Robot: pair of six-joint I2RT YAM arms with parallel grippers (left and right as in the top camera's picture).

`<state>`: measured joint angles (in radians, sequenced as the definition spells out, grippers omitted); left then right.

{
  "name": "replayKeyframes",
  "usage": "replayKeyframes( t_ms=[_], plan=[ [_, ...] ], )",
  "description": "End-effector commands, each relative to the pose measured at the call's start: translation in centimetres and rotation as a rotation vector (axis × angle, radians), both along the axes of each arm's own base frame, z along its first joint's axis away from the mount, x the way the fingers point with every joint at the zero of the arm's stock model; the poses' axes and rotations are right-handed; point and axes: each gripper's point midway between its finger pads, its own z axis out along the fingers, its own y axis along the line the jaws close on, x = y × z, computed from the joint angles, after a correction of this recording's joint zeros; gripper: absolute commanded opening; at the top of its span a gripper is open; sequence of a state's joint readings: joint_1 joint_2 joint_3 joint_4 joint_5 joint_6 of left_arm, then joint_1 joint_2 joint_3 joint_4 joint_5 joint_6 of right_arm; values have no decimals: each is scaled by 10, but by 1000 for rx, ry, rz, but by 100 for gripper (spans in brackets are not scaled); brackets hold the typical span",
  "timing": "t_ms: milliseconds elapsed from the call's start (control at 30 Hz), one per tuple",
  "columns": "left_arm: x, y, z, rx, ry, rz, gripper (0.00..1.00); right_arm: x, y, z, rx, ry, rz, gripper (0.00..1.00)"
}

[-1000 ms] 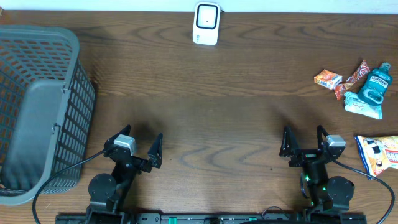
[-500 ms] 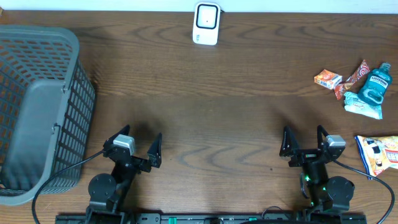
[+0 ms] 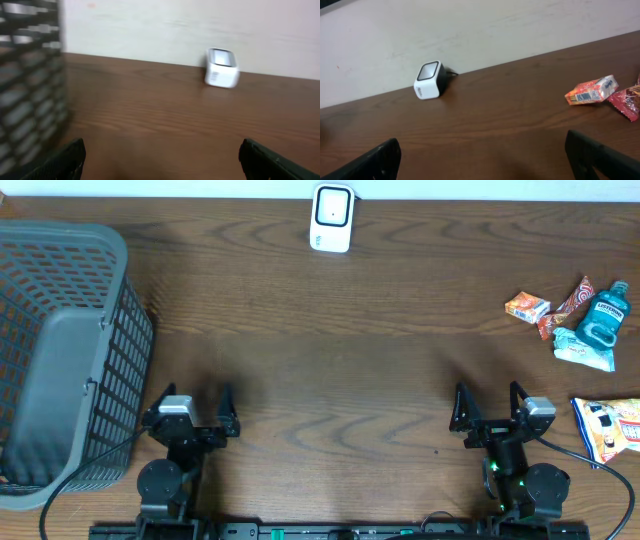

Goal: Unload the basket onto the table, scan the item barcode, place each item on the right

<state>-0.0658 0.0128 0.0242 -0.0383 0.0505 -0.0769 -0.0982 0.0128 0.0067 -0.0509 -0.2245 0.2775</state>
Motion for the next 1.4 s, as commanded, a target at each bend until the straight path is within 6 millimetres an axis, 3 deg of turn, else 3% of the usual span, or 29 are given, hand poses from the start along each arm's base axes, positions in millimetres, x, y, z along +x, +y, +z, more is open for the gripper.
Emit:
replayKeyframes(
  t_ms=[0, 200, 500, 1367],
  plan=[
    [-2, 35, -13, 41, 33, 189, 98, 0, 1, -2, 6, 6, 2, 99],
    [-3, 45, -13, 75, 37, 225, 98, 0, 1, -2, 6, 6, 1, 99],
    [-1, 34, -15, 85, 43, 164, 98, 0, 1, -2, 6, 6, 1, 99],
    [-1, 34, -15, 84, 41, 164, 98, 0, 1, -2, 6, 6, 1, 99]
  ],
)
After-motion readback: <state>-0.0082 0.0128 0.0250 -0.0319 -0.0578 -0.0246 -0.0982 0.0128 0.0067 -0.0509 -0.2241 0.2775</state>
